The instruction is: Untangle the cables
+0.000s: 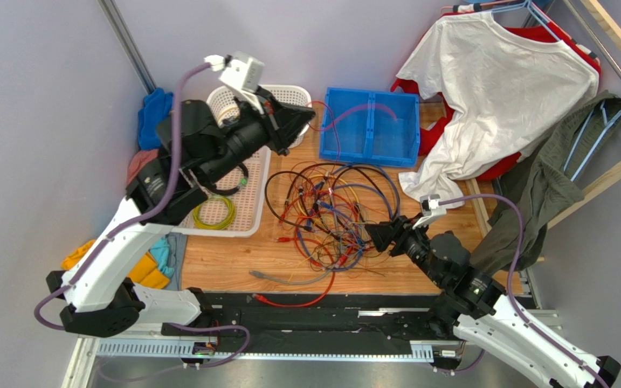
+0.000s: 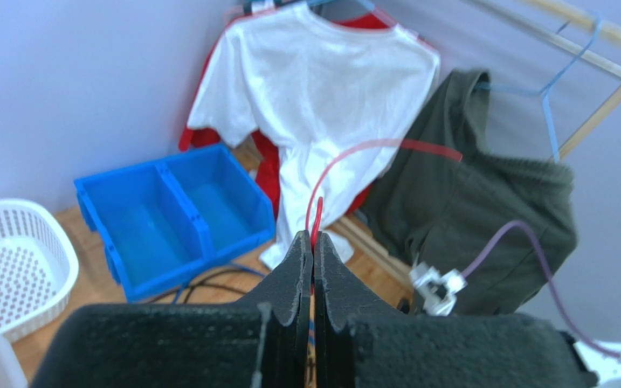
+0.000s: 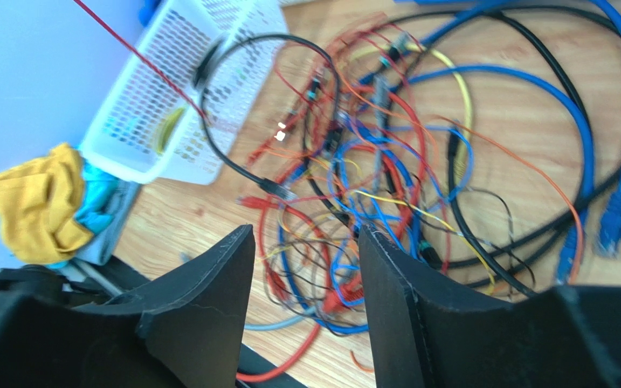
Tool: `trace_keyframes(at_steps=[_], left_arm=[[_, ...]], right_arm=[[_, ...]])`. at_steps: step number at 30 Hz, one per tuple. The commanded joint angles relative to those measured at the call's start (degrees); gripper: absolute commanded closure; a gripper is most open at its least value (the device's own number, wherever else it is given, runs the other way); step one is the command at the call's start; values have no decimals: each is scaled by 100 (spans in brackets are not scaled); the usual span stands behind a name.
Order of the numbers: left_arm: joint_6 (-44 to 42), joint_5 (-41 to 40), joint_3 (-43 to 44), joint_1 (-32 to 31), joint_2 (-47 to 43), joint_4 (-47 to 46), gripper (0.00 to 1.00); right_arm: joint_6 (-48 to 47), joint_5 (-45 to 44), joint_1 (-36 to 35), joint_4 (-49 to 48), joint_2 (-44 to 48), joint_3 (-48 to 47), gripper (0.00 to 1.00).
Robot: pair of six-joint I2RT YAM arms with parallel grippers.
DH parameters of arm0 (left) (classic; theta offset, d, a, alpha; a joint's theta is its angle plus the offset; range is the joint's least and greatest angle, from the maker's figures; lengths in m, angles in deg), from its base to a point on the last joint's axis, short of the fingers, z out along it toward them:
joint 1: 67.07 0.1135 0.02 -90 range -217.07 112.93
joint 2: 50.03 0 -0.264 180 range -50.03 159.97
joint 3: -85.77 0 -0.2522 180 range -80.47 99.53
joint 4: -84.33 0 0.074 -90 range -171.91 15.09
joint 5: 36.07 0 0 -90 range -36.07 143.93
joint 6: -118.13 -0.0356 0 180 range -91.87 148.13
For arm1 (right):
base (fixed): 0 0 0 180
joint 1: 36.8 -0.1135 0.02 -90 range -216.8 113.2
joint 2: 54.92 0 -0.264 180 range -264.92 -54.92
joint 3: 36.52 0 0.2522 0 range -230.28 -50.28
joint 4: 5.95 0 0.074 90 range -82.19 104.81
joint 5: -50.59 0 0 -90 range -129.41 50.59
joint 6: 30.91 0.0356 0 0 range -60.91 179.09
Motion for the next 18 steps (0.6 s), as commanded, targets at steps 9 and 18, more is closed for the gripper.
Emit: trace_keyframes(at_steps=[9, 18], left_arm=[[-72, 157, 66, -7, 192, 467, 100], [-11, 148, 303, -7, 254, 652, 100]], right_arm=[[-902, 1266, -5, -1665, -1249, -905, 31], [-893, 1303, -242, -2801, -2330, -712, 30]])
